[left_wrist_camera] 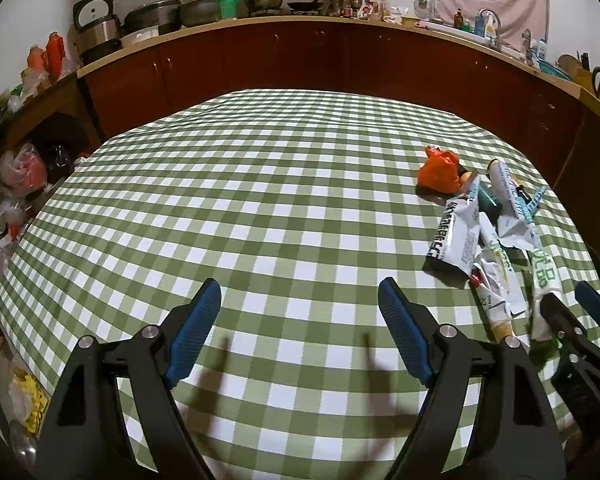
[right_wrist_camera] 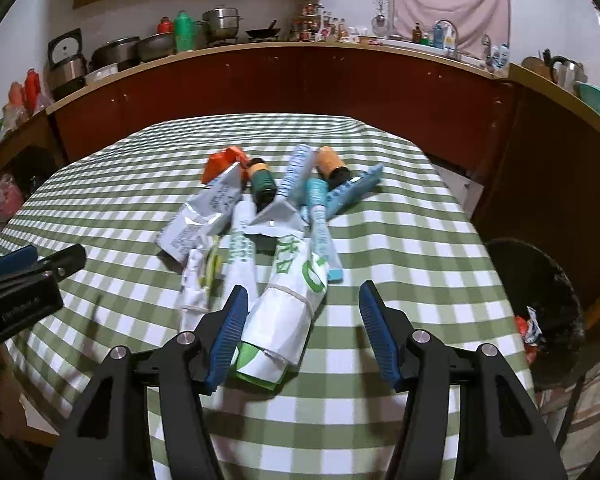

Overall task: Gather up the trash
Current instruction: 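Grasp the large white tube with green cap with the right tool, then grasp the silver foil packet with the left tool while the right holds the tube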

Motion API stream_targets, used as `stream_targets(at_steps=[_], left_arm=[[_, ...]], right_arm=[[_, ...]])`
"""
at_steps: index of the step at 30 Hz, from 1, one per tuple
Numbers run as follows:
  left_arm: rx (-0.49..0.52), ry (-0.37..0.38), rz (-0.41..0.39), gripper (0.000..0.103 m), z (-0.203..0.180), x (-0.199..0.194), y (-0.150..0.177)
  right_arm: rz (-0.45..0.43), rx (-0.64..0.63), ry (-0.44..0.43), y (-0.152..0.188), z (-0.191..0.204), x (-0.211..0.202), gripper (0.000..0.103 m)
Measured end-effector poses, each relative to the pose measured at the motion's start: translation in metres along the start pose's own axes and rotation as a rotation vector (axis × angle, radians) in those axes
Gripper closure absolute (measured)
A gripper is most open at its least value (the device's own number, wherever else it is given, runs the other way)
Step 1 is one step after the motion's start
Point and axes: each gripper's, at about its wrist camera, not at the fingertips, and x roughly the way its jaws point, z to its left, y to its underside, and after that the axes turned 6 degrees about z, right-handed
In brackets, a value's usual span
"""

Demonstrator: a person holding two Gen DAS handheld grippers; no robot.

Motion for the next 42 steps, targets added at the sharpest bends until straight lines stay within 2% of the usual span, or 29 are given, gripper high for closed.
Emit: stream_targets(at_steps=[10, 11, 13, 15, 25, 34, 42], left_arm=[[-0.005, 0.011, 0.013, 0.024, 0.001, 0.002, 0.002], [-0.004, 0.013, 0.014, 0.024, 0.0, 0.002, 0.002], [0.002, 0.018, 0.015, 0.024, -0.003, 0.002, 0.003], [0.007, 0.022, 0.017, 0.024, -0.007, 0.002, 0.004], [0.029, 0.061, 0.023, 0.024, -0.034, -0.006, 0.01], [0.071, 0.092, 0.027, 0.024, -0.077, -0.014, 0.017], [0.085, 0.098, 0.046, 0.024, -0.108, -0.008, 0.021]], right_arm=[[0.016, -0.011, -0.02, 0.002, 0.005, 0.006, 0.046], [0.019, -0.006, -0.022, 0.002, 0.003, 0.007, 0.049], [0.024, -0.002, -0.032, 0.002, 0.0, 0.007, 0.065], [0.024, -0.004, -0.029, 0.003, -0.002, 0.007, 0.073], [-0.027, -0.016, -0.035, 0.009, -0.018, -0.009, 0.075], [-0.083, -0.002, 0.012, 0.016, -0.062, -0.03, 0.075], [-0.092, 0.037, 0.018, 0.024, -0.093, -0.033, 0.075]])
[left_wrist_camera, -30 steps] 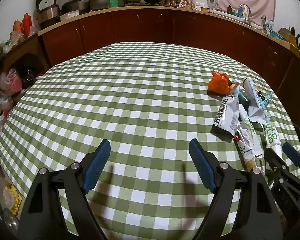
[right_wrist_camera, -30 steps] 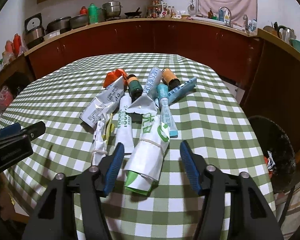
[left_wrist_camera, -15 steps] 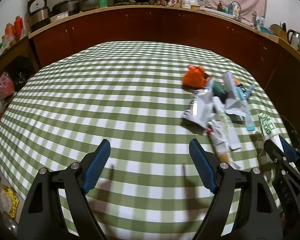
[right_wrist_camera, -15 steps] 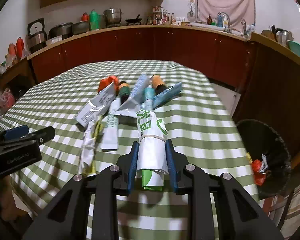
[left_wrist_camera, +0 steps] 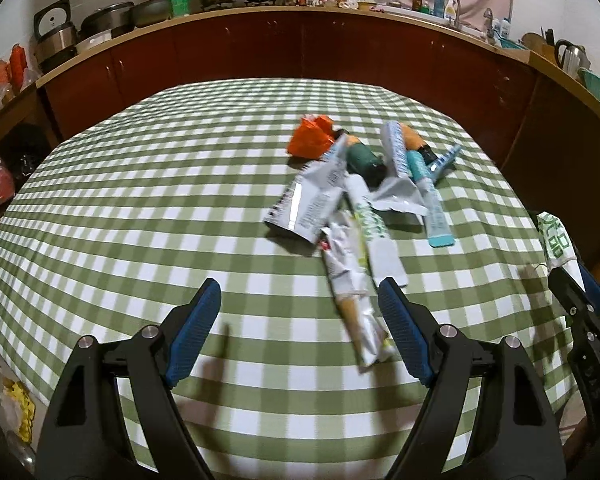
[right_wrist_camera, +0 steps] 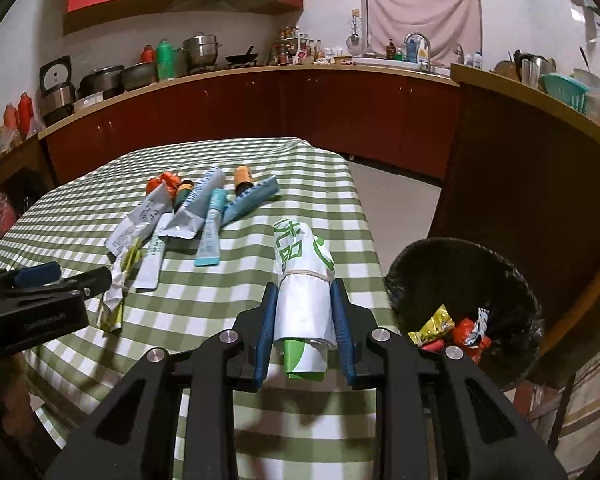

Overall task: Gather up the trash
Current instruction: 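Grasp the silver foil packet with the left tool while the right holds the tube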

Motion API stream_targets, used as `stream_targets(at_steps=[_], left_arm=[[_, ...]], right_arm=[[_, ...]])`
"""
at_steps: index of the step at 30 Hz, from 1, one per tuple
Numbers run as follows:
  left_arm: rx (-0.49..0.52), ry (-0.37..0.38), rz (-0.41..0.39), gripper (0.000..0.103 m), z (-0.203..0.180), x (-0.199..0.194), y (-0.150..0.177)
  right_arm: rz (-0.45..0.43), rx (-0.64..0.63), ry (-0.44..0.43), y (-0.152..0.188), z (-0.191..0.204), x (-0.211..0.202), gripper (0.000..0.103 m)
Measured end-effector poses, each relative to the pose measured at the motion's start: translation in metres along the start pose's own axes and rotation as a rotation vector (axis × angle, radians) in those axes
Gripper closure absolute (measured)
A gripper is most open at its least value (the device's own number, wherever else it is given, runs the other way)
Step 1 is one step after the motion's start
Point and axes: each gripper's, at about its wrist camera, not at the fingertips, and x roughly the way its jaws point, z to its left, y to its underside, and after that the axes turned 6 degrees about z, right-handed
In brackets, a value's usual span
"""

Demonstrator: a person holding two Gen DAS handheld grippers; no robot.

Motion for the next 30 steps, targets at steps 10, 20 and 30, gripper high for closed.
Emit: stream_targets(at_steps=[10, 20, 30], left_arm=[[0.05, -0.012, 0.02, 0.056, -0.016, 0.015, 0.006], [0.094, 0.013, 0.009, 0.086, -0.018, 0.011, 0.011], [0.118, 0.081, -0.043, 0.086, -0.021, -0.017, 0.012]], right_arm=[[0.008, 0.012, -0.028, 0.003, -0.007, 0.004, 0.075], [0.011, 0.023, -0.03, 0.005, -0.012, 0.006, 0.075], [-0.014, 0.037, 0.008, 0.002, -0.025, 0.001, 0.075]])
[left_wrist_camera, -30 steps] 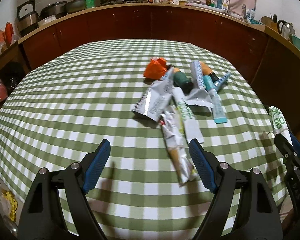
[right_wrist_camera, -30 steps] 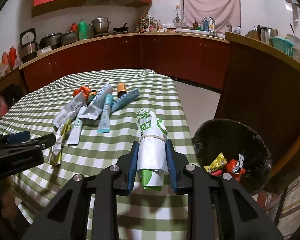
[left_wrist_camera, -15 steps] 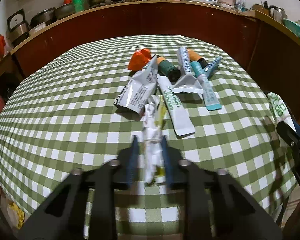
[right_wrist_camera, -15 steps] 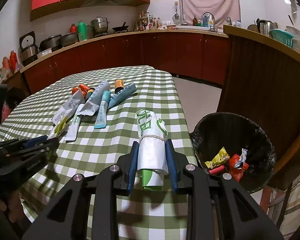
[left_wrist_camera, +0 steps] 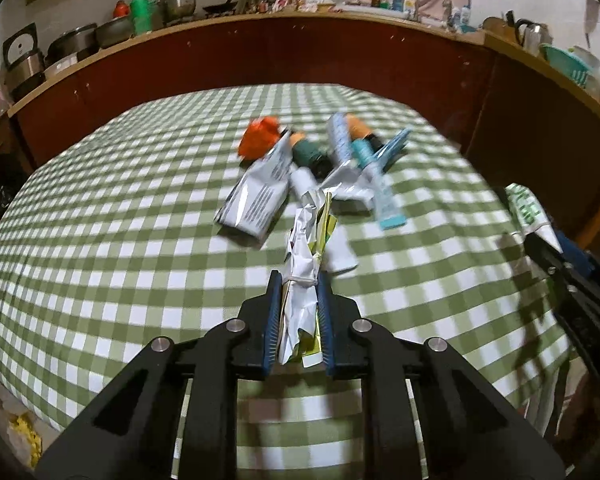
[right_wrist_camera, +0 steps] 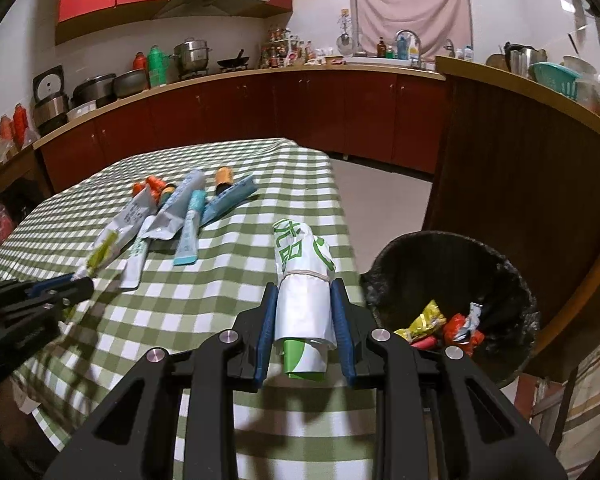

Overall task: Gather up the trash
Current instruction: 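Grasp the silver foil packet with the left tool while the right holds the tube, then carry both items over the black bin and open both tools to drop them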

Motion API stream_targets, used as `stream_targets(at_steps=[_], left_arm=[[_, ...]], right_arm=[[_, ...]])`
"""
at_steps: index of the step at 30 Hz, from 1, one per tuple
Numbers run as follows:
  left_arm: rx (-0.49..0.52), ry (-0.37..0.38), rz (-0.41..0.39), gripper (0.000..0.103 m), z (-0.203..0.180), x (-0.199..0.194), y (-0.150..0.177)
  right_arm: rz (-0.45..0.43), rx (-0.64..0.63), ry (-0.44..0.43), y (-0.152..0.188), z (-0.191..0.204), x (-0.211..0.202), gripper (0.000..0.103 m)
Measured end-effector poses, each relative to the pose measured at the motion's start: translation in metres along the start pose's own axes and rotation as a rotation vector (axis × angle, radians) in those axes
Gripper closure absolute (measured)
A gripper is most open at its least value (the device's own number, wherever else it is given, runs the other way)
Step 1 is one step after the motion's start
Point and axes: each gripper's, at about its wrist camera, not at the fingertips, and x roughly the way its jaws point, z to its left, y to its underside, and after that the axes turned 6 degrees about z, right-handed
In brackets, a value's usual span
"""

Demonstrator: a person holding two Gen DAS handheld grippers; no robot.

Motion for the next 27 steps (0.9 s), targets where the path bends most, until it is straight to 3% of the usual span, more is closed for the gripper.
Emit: stream_targets(at_steps=[9, 16, 27], left_arm=[[0.105, 0.085, -0.066, 0.086, -0.055, -0.003, -0.025], [0.183, 0.157, -0.063, 0.086, -0.11, 0.014, -0.043], [0.271, 0.196, -0.028, 0.086, -0.184, 0.045, -0.057]], right_arm=[[-0.032, 0.068, 0.132, -0.005, -0.052, -0.004, 0.075], [-0.027, 0.135, 0.234, -0.001, -0.101, -0.003, 0.075], [-0.016, 0.173, 0.271, 0.005, -0.138, 0.005, 0.075]])
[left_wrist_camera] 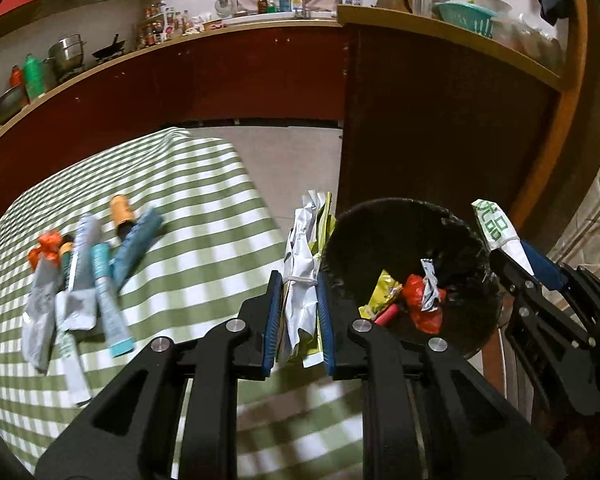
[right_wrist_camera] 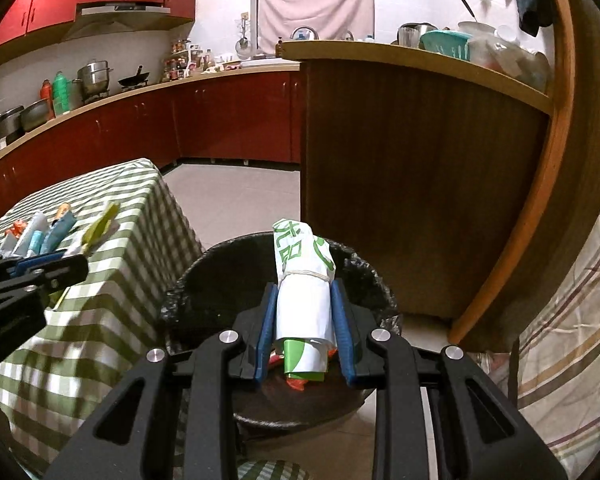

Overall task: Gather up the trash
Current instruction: 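Carry both items over the black bin and open both tools to drop them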

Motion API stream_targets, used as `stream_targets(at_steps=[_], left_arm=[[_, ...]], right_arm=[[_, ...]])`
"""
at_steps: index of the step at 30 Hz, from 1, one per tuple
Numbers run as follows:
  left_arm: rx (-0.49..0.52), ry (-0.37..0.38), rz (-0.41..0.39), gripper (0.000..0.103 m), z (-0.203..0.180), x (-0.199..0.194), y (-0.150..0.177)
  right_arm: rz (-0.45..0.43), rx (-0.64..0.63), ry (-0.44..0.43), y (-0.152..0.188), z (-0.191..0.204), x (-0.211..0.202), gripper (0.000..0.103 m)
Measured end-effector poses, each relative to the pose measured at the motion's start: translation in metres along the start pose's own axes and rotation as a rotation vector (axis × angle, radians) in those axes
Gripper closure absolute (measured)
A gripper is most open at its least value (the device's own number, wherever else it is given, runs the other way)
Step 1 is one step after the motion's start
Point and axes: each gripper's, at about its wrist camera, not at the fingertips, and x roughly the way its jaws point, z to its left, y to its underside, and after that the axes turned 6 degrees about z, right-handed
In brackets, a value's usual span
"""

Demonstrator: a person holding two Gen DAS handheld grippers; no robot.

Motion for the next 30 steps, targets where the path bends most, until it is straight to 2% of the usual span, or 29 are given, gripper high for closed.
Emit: stream_targets(at_steps=[14, 16, 18, 20, 26, 30], left_arm=[[0.024, 0.014, 0.062, 0.085, -0.038, 0.041, -0.023], [0.02, 0.022, 0.074, 0.084, -0.04, 0.044, -0.024], [0.02, 0.017, 0.076, 0.07, -0.042, 0.044, -0.024], [0.012, 0.011, 0.069, 0.059, -0.042, 0.043, -0.024], [-0.006, 0.003, 0.049, 0.054, -0.034, 0.032, -0.023], [-0.021, -0.009, 0.033, 0.047, -0.021, 0.019, -0.019]], right_arm=[[0.022, 0.036, -0.021, -0.006, -0.02, 0.031, 0.074], [0.029, 0.041, -0.024, -0.006, -0.022, 0.035, 0.066], [0.03, 0.052, -0.028, -0.006, -0.024, 0.035, 0.058], [0.023, 0.056, -0.023, -0.006, -0.025, 0.033, 0.056], [0.024, 0.07, -0.02, -0.006, -0.029, 0.026, 0.053], [0.017, 0.085, -0.032, -0.007, -0.027, 0.019, 0.041]])
